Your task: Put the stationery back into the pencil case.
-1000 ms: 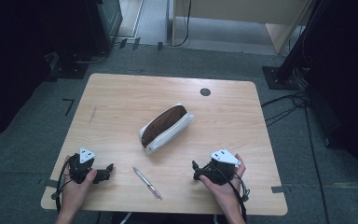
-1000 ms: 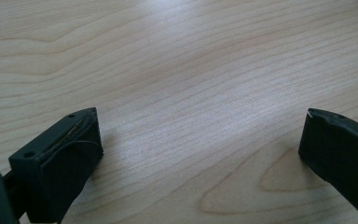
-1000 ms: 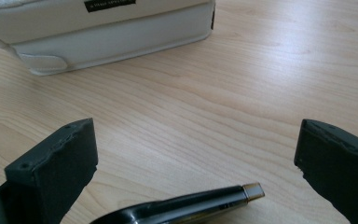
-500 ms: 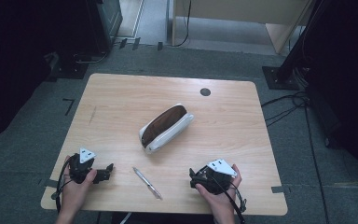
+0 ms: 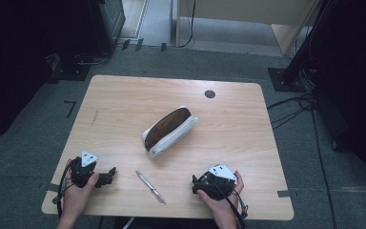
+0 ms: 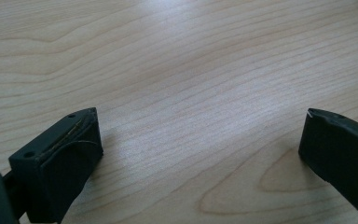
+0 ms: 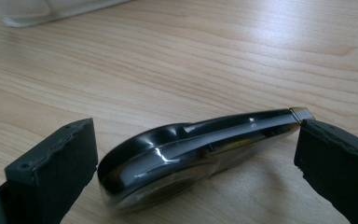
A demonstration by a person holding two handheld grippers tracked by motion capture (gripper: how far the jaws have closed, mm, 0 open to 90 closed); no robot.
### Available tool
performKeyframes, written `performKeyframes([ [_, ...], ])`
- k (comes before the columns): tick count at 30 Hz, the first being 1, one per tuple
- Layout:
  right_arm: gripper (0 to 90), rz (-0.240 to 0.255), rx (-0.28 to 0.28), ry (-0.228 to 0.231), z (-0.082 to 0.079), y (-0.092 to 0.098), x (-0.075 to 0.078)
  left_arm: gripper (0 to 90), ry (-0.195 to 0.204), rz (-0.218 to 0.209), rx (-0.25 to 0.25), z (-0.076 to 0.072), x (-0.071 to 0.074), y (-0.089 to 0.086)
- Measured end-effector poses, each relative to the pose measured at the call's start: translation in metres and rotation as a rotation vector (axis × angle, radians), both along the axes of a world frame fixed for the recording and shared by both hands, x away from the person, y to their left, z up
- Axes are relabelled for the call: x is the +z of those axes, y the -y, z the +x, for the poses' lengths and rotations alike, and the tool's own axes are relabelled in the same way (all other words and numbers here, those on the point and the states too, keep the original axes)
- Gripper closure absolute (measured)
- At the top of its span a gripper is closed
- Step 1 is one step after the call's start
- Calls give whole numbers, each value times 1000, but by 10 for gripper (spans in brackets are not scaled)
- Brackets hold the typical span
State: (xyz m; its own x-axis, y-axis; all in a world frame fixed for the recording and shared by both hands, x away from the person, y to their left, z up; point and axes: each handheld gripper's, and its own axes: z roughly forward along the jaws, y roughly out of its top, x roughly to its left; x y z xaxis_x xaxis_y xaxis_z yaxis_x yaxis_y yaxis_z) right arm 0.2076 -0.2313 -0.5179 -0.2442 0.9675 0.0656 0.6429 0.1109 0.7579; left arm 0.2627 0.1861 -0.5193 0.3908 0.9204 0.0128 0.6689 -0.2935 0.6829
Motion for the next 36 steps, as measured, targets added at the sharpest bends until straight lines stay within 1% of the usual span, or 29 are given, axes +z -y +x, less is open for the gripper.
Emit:
performKeyframes([
  [2,3,-13,-7,-8,0,0,-1,0,0,0,0,0,0,0],
  [4,33,-26,-12,-4,0,0,-1,0,0,0,0,0,0,0],
  [8,136,-42,-11,3,-2,2,-1,0,0,0,0,0,0,0],
  [9,148,-46,-14,6,-2,2,-1,0,0,0,0,0,0,0],
  [16,347,-25,-11,6,0,10,-1,0,0,0,0,0,0,0],
  [20,466,-14,11,13,1,14,-1,0,0,0,1,0,0,0],
  [23,509,-7,23,18,2,15,-2,0,1,0,1,0,0,0],
  [25,564,-4,33,20,2,16,-2,0,0,0,1,0,0,0],
  [29,643,-1,54,25,2,16,-2,0,0,0,0,0,0,0],
  [34,720,34,70,28,4,21,-2,0,0,0,0,0,0,0],
  [36,732,49,80,25,6,25,-2,0,1,0,0,0,0,0],
])
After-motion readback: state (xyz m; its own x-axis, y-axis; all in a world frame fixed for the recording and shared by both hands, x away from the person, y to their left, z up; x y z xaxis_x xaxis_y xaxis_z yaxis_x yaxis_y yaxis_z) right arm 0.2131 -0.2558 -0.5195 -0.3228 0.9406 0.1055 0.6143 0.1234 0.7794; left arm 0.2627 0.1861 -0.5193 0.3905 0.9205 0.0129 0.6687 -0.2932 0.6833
